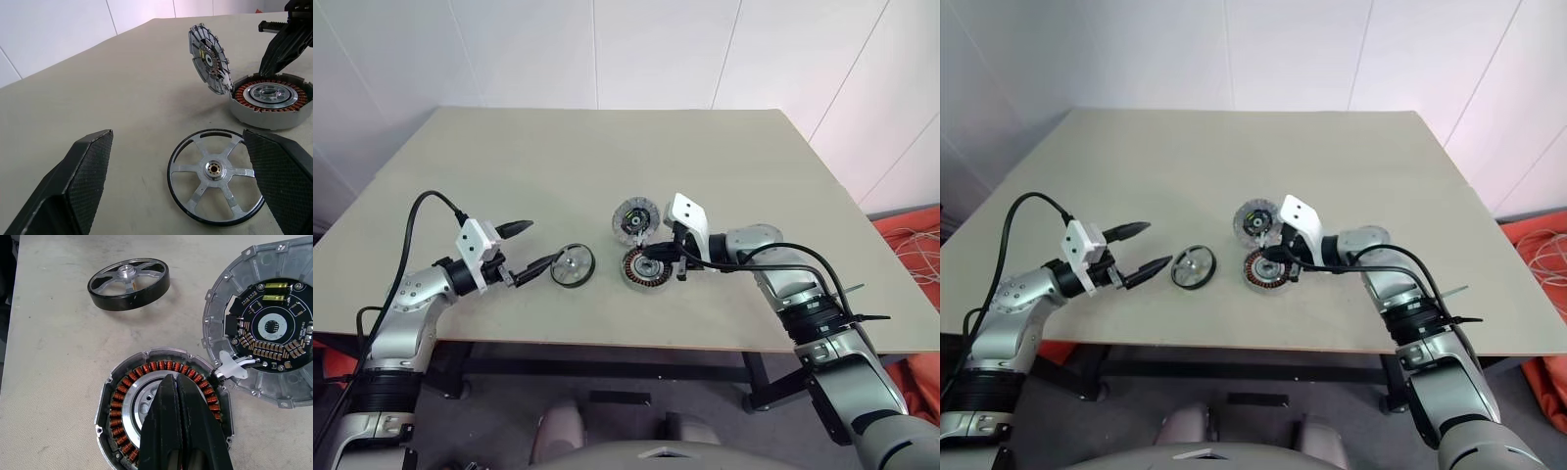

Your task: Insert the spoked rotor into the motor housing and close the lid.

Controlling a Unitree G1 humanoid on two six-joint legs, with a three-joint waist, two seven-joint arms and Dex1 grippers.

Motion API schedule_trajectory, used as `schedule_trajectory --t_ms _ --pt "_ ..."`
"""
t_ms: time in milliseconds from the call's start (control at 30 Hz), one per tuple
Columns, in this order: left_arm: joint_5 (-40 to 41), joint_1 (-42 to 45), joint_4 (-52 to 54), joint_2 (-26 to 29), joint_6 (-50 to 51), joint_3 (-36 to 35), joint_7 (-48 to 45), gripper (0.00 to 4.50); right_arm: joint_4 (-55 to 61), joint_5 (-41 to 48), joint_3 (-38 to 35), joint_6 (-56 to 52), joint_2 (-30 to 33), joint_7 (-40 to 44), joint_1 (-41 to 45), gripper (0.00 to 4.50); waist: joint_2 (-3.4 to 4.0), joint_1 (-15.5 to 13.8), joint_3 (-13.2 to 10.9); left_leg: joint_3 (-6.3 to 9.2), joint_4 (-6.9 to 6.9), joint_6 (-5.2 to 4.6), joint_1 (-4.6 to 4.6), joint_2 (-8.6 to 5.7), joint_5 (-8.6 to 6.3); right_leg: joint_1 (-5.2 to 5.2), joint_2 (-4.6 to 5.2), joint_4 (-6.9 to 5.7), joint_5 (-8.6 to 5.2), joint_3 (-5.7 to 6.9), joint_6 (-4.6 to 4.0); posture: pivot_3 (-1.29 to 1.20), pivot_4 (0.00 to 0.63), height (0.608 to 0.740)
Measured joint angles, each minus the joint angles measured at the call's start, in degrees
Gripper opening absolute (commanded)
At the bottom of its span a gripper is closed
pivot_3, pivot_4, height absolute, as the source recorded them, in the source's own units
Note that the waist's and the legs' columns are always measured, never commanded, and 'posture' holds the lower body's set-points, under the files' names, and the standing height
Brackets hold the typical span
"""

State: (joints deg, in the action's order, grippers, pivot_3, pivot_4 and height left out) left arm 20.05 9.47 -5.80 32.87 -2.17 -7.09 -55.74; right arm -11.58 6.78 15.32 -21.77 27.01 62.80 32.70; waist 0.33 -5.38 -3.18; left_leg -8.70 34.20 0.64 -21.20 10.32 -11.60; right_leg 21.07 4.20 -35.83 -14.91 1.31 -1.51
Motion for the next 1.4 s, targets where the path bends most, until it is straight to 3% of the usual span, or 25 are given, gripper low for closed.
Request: schedule_trajectory --t_ms 733,1400 --pt "0.0 0.0 0.0 0.3 0.0 -0.1 0.0 4.5 -6.4 -2.3 1.7 6.3 0.0 -0.1 -1.5 0.01 -0.03 0.0 0.0 0.0 0.0 0.0 0.18 0.01 0.0 -0.16 0.0 -0.02 0.0 0.0 0.0 0.0 0.0 0.74" --pt "0.0 1.0 -0.1 0.4 0.0 -0.1 0.0 4.5 -3.4 2.3 -2.1 1.4 -2.7 -1.4 -0.9 0.01 -0.03 0.0 0.0 0.0 -0.01 0.04 0.05 0.01 0.03 -0.03 -0.01 -0.01 0.02 0.0 -0.02 0.0 0.0 0.74"
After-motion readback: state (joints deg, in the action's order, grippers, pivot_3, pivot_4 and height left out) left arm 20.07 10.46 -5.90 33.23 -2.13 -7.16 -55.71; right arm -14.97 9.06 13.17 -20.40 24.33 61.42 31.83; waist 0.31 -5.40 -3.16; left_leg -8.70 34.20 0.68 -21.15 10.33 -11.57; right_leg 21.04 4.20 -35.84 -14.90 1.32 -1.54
